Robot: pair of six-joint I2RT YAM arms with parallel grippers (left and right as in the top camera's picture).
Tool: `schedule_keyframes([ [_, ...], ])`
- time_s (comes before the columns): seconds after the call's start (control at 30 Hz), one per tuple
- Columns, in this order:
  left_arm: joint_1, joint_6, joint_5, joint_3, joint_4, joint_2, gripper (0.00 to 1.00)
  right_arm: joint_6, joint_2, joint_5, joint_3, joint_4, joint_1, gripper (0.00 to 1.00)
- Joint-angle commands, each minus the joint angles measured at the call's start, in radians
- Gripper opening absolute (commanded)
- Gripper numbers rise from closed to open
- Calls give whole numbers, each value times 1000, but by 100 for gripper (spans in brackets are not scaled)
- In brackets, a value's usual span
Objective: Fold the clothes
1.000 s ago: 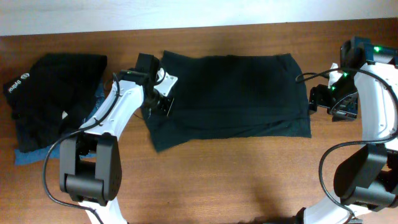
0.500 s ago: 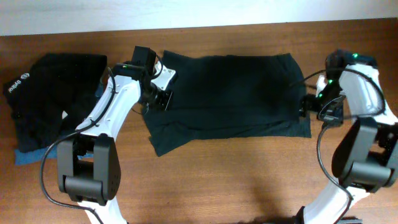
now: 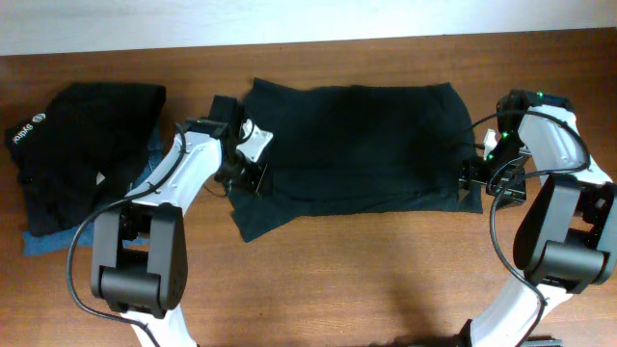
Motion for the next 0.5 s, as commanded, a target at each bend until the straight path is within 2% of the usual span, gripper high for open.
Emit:
schedule_keyframes([
  [0.0,2,21,16,-37,5,35,50,4,1,-6,-3,0,-5,78],
  [0.27,1,20,20,-62,-13,67,49,4,1,-6,-3,-1,-5,78],
  [0.3,0,20,20,-62,-14,67,44,4,1,-6,-3,-1,-5,78],
  [0.4,0,21,46,-61,-12,67,18,4,1,-6,-3,-1,-5,78],
  [0.47,0,21,62,-61,-13,67,12,4,1,-6,-3,-1,-5,78],
])
